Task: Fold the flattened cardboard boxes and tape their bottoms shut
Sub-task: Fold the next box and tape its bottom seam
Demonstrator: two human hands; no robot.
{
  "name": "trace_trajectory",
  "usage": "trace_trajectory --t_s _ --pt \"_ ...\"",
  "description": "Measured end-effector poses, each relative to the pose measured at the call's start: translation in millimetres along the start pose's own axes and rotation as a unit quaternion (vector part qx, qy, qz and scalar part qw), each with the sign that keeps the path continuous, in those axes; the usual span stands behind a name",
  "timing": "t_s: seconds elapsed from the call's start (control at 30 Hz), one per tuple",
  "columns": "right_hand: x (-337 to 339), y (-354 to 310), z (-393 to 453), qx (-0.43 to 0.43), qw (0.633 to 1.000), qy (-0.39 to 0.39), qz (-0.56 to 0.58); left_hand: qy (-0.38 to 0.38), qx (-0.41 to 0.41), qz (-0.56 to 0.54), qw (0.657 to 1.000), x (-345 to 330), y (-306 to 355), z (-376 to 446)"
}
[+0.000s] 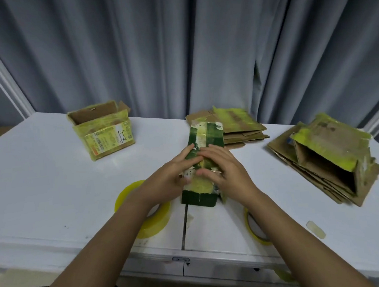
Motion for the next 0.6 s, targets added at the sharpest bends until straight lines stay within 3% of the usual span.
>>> trace_trajectory --t_s 0.27,0.6 --pt "5.2 -12.2 -2.2 0.086 0.993 0.011 -0.084 0.016 -0.013 -0.016 1.000 0.9 0.7 4.3" --pt "-6.7 -12.5 0.5 0.053 0.978 -0.146 -0.137 0.054 -0.011 -0.022 0.998 4.5 -1.1 4.8"
Point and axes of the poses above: each hand's wrist, its own z-axis towards the middle knuckle, its own x-axis out of the back of the hand, y = z × x, the point moved 10 cm from there along z, towards the middle knuckle
